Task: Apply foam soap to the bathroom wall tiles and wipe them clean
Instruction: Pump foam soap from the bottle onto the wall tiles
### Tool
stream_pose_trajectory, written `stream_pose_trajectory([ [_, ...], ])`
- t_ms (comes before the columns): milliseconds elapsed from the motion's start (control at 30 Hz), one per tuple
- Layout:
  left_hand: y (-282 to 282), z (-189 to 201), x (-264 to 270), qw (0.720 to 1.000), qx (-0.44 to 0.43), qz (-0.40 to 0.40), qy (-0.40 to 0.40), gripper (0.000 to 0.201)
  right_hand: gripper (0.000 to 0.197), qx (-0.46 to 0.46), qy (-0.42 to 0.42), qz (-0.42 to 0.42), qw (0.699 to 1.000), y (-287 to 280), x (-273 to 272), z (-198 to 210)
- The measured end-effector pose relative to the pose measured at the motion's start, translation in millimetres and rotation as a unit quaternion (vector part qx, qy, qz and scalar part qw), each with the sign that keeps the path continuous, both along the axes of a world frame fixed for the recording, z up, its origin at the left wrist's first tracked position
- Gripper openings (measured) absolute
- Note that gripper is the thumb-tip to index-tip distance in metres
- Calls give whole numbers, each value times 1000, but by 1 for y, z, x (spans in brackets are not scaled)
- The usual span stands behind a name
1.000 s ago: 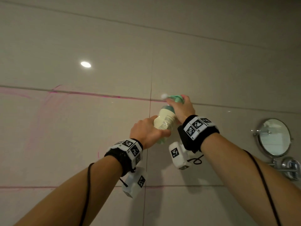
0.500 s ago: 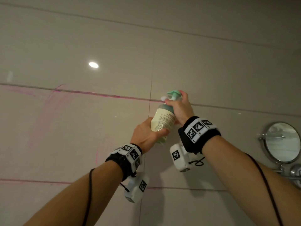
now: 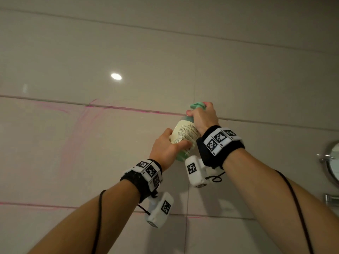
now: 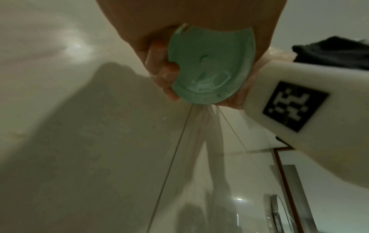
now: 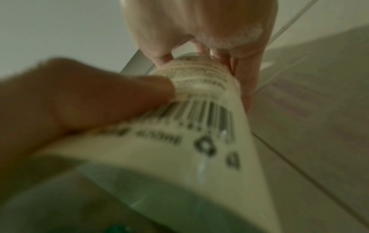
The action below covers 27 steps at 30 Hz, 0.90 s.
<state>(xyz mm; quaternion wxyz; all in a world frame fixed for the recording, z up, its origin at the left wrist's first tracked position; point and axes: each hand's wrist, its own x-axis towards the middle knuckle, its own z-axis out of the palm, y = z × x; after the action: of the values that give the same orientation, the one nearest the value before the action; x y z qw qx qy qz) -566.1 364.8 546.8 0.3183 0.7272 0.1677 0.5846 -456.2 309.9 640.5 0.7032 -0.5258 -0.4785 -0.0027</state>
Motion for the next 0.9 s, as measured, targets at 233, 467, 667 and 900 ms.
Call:
stream_pose_trajectory([
  [233,17,-5,-23,1000,3,-18,-2,51,45,-11,-9,-42,999,7,-27,-8],
  [467,22,-4,-42,999,-17,-51,-6,52,51,-32,-7,-28,999,14,-54,-7],
  [667,36,-1,-70,993,-65,-88,-37,45,71,-40,-29,-23,999,24,-85,4],
  [900,52,-2,-104,994,-64,-72,-47,46,55,-4,-4,-12,1000,37,-113,3],
])
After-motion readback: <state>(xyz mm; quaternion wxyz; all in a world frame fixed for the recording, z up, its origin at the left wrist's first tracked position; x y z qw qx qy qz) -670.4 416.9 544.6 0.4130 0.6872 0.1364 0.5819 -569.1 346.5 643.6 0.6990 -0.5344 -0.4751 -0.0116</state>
